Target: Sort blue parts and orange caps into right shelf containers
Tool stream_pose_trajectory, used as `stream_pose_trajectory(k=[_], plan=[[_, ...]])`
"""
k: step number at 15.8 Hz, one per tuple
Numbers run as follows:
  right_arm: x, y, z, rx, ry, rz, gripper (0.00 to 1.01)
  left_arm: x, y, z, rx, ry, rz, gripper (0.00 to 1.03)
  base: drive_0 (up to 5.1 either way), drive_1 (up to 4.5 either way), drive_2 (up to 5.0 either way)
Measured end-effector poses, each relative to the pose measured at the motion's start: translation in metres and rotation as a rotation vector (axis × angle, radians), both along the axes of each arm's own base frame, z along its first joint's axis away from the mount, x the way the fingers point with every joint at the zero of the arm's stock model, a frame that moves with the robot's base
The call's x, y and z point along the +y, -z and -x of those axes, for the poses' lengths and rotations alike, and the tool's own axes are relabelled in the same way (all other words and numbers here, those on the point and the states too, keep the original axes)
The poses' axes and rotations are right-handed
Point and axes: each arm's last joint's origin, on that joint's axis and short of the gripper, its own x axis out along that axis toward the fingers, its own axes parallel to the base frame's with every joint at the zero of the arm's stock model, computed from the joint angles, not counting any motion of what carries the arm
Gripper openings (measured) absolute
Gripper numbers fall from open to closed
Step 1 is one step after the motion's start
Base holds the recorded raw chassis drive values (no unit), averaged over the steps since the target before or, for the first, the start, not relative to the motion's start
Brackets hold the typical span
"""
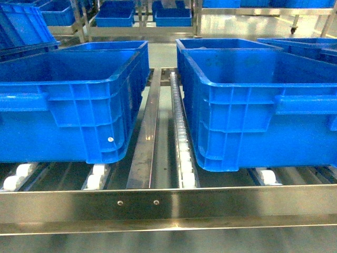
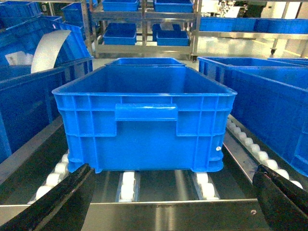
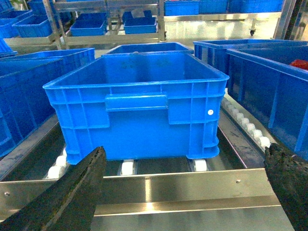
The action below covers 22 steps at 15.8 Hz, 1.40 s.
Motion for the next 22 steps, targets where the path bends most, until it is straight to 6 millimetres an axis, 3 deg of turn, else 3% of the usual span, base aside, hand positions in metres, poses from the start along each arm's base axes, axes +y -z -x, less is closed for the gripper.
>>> stream_pose_trajectory(k=[22], plan=[[0.0, 0.0, 0.0, 0.0, 0.0, 0.0, 0.98, 0.0, 0.0, 0.0, 0.0, 0.0, 0.0, 0.98, 0.0, 0.0, 0.0]])
